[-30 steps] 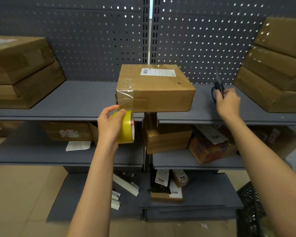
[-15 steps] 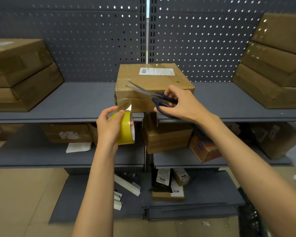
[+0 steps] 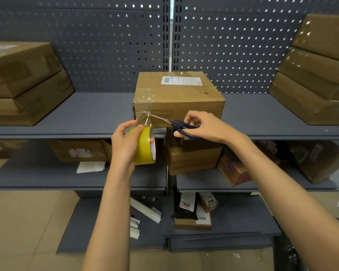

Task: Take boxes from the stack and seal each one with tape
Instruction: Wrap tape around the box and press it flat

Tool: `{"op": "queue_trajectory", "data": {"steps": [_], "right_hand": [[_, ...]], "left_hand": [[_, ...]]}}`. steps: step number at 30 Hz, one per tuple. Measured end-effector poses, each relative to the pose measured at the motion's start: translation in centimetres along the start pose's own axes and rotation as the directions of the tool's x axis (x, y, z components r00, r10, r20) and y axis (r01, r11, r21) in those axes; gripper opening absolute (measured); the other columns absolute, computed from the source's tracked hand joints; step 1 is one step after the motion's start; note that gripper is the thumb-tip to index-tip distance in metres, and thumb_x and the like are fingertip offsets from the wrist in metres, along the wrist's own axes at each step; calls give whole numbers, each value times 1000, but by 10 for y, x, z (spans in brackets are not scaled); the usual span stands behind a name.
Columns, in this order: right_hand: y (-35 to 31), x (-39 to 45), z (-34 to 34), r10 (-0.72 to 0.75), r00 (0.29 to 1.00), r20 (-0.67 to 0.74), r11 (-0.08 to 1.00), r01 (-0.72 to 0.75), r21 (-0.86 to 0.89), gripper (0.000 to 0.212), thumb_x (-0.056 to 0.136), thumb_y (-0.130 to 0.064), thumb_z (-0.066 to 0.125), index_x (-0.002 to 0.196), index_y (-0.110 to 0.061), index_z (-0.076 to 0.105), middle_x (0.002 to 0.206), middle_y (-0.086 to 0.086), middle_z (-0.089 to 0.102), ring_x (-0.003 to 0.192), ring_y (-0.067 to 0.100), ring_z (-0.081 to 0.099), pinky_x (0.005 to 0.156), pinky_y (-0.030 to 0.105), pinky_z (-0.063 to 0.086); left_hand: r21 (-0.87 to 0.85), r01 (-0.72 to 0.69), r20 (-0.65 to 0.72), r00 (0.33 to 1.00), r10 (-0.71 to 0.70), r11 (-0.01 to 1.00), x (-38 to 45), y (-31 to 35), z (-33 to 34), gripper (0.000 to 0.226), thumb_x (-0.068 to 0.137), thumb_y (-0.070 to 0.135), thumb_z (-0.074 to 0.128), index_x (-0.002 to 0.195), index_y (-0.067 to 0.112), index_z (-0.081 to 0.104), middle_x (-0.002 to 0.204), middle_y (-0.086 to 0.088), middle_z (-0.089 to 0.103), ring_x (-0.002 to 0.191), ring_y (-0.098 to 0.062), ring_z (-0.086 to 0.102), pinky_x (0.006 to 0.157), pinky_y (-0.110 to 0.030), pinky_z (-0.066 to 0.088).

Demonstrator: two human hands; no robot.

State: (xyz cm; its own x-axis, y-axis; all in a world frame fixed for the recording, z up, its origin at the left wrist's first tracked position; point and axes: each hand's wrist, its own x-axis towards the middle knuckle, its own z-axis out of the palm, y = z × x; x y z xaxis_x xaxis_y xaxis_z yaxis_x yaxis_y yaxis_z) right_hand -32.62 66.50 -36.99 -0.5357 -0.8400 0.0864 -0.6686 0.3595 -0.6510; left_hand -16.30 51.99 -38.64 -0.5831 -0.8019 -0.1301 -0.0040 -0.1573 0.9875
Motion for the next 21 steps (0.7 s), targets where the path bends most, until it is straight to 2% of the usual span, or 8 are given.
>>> {"op": "queue_trajectory", "data": {"steps": [2, 6, 7, 9, 11, 15, 21], "right_hand": [[-2, 5, 1, 3, 1000, 29, 1000, -3, 4, 70, 55, -76, 62, 91, -17, 59, 84, 6, 69, 70, 18, 59, 68, 32, 47], [-4, 12, 1, 24, 997, 69, 999, -26, 21, 57, 64, -67, 65, 92, -17, 60, 73, -2, 62, 62, 5, 58, 65, 23, 44], [-4, 13, 0, 22, 997, 71, 999, -24, 34, 59, 63, -67, 66, 92, -16, 60, 73, -1, 62, 63, 7, 61, 66, 26, 47], [-2, 16, 0, 11, 998, 68, 999, -14, 41, 63, 60, -68, 67, 92, -15, 62, 78, 6, 66, 74, 22, 68, 74, 37, 53], [-3, 19, -1, 3, 997, 80, 999, -6, 38, 64, 60, -69, 67, 93, -14, 63, 82, 10, 69, 78, 26, 68, 76, 38, 53], [-6, 22, -6, 7, 995, 101, 999, -11, 36, 73, 53, -75, 65, 90, -13, 64, 72, 9, 67, 64, 13, 58, 68, 30, 45], [-9, 27, -8, -16, 995, 97, 999, 13, 37, 66, 56, -67, 70, 87, -10, 65, 63, 2, 60, 57, 10, 51, 63, 26, 40]], "left_hand": [[5, 12, 14, 1000, -12, 1000, 1, 2, -1, 25, 91, 20, 64, 114, 26, 58, 121, -8, 55, 104, -31, 62, 82, -43, 53], [31, 22, 40, 999, -23, 999, 6, 4, -4, 16, 92, 19, 62, 106, 28, 59, 123, -10, 55, 100, -30, 62, 78, -40, 53], [33, 29, 45, 999, -31, 999, 7, 5, -4, 14, 92, 20, 62, 101, 30, 59, 124, -12, 56, 103, -32, 62, 81, -43, 54], [46, 33, 49, 998, -36, 998, 7, 6, -5, 13, 93, 21, 61, 95, 33, 59, 125, -13, 56, 106, -34, 61, 84, -44, 53], [53, 27, 54, 998, -29, 998, 7, 6, -5, 14, 93, 21, 61, 95, 34, 60, 125, -14, 57, 105, -34, 62, 83, -44, 54], [68, 17, 65, 998, -21, 998, 10, 6, -6, 14, 93, 20, 60, 99, 33, 60, 125, -12, 56, 105, -33, 61, 76, -40, 54], [70, 7, 85, 996, -13, 998, 11, 6, -6, 18, 94, 18, 59, 96, 35, 61, 126, -12, 57, 104, -35, 62, 77, -40, 55]]}}
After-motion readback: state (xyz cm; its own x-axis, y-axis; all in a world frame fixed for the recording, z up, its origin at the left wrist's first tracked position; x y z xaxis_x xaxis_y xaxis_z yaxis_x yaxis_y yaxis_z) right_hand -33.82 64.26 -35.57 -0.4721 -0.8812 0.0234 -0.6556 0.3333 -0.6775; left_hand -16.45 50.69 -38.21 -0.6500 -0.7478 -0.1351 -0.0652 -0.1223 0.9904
